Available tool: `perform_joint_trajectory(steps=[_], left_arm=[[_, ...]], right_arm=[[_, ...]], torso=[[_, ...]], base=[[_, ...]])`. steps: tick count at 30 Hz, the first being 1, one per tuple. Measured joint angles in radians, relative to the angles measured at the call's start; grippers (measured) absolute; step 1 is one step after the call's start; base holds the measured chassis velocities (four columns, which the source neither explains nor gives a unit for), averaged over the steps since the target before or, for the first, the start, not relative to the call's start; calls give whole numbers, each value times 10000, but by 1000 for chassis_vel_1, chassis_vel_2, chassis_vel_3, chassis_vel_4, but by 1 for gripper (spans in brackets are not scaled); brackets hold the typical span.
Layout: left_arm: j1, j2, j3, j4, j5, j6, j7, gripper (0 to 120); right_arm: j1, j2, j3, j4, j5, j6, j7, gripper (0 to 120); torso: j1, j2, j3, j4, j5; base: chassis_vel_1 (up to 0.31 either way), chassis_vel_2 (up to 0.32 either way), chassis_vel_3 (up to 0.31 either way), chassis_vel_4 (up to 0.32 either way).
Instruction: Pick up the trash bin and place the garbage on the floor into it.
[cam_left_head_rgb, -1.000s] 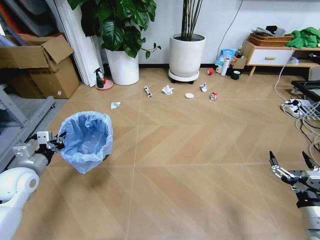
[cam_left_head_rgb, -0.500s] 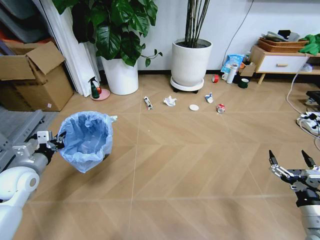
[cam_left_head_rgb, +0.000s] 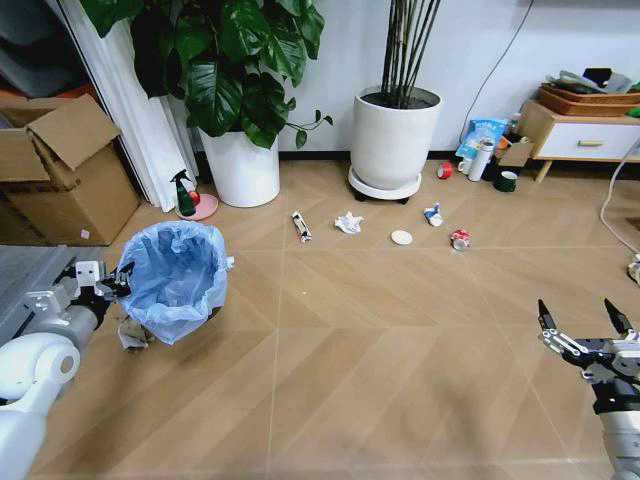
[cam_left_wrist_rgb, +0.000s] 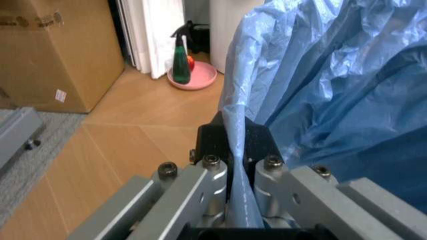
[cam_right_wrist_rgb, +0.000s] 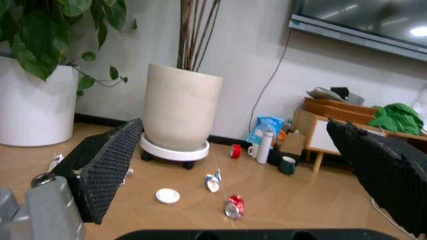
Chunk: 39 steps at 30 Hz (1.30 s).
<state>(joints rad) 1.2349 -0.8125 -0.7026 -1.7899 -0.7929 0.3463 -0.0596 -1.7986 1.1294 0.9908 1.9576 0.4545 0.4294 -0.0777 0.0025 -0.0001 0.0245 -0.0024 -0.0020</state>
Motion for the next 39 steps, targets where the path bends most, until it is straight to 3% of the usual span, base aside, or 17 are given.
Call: perform_joint_trajectory(steps=[28,39], left_arm=[[382,26,90,-474,-41,111,-40,0],[240,99,-3,-297,-72,19,-74,0]], right_arm=[[147,248,203,-841,-583,347,-110,100],[251,174,166,-831,-603,302,-92,100]], torso=[[-1,0,-1,-1,0],[-1,0,0,-1,1]], base=[[-8,21,7,-26],[0,0,0,0]])
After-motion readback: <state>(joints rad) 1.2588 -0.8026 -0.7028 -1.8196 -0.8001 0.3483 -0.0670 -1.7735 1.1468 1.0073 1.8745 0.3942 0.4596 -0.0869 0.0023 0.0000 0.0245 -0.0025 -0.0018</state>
